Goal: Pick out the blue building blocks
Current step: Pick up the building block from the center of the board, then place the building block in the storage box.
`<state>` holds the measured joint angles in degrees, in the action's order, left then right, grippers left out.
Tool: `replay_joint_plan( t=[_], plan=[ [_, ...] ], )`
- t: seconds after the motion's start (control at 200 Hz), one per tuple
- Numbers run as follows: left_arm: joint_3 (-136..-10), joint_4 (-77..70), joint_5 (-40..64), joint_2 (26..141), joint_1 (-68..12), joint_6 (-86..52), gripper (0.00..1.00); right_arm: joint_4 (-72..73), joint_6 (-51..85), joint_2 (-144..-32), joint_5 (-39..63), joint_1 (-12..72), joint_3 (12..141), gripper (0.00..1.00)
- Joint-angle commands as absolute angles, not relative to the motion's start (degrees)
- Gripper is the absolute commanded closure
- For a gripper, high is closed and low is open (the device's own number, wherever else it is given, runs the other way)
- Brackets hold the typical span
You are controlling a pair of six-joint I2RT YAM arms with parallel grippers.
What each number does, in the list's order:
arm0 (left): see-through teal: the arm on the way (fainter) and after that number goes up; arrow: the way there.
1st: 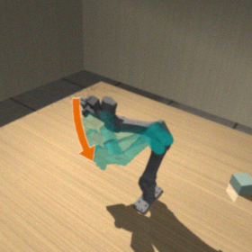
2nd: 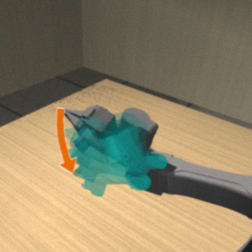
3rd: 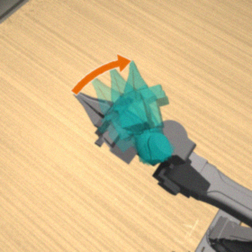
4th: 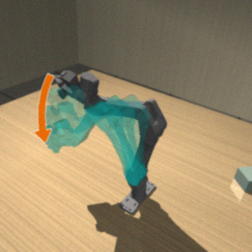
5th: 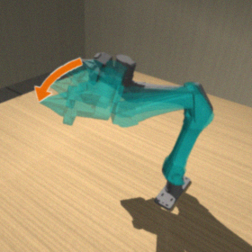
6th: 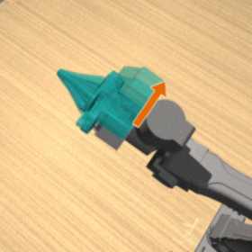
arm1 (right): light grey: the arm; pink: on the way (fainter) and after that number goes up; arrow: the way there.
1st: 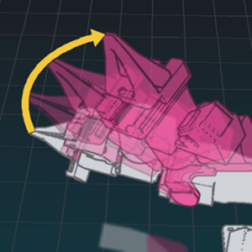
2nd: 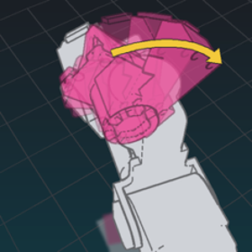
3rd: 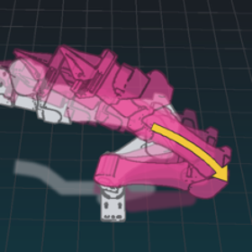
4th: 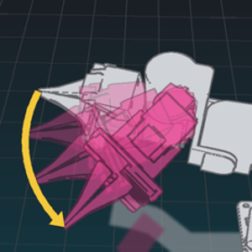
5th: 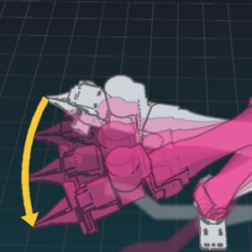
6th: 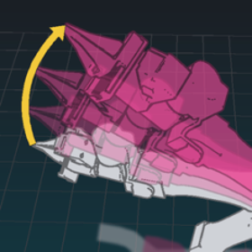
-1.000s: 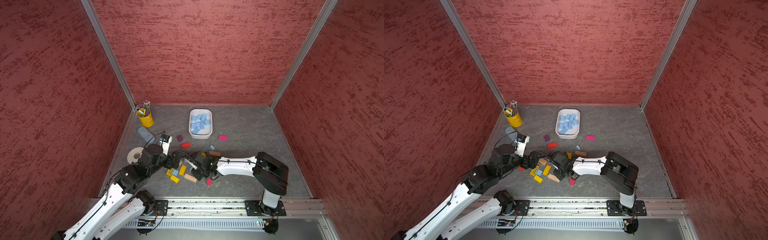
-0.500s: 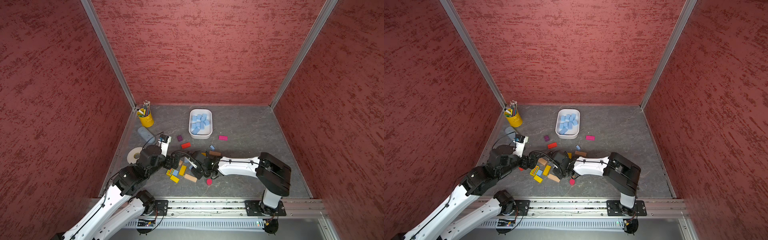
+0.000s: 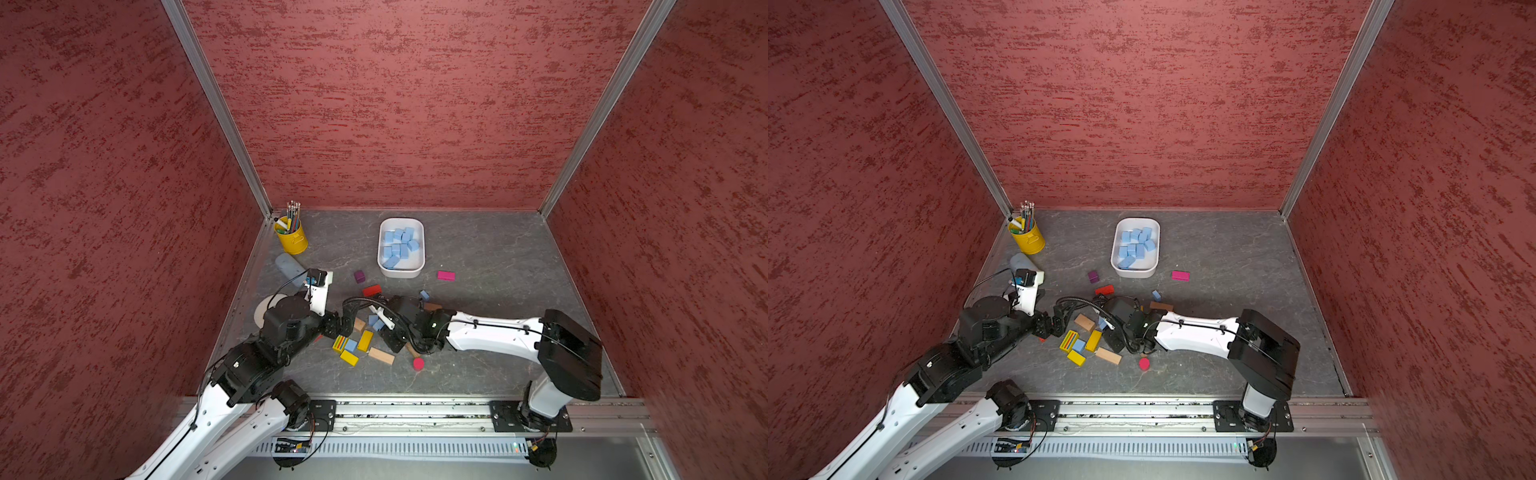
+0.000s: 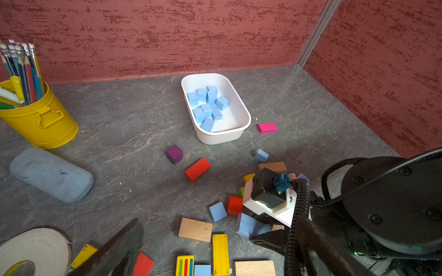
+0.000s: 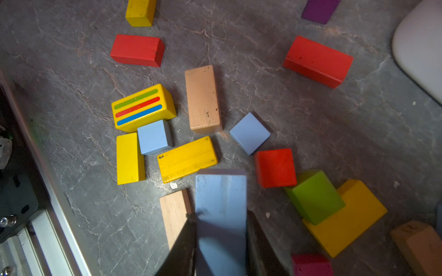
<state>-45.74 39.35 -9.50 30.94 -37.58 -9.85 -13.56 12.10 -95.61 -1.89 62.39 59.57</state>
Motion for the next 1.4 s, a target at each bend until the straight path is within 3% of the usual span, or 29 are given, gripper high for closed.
replay_joint_plan(
  t=[0.0, 0.526, 0.942, 1.393],
  plan=[
    [-44.67, 39.63, -12.32, 30.06, -37.31, -10.33, 0.0, -10.74, 13.66, -92.13, -4.04, 61.12, 60.89, 0.93],
    [-42.54, 32.31, 4.26, 26.28, -37.35, -7.83, 0.0, -10.69, 18.52, -96.95, -4.68, 57.2, 69.36, 0.94],
    [-42.84, 33.4, 2.11, 27.0, -37.32, -8.03, 0.01, -13.12, 27.81, -99.86, -12.75, 47.89, 78.99, 0.95],
    [-42.84, 33.67, 1.58, 27.22, -37.33, -8.11, 0.0, -17.64, 27.65, -113.09, -15.71, 40.02, 90.53, 0.94]
  ],
)
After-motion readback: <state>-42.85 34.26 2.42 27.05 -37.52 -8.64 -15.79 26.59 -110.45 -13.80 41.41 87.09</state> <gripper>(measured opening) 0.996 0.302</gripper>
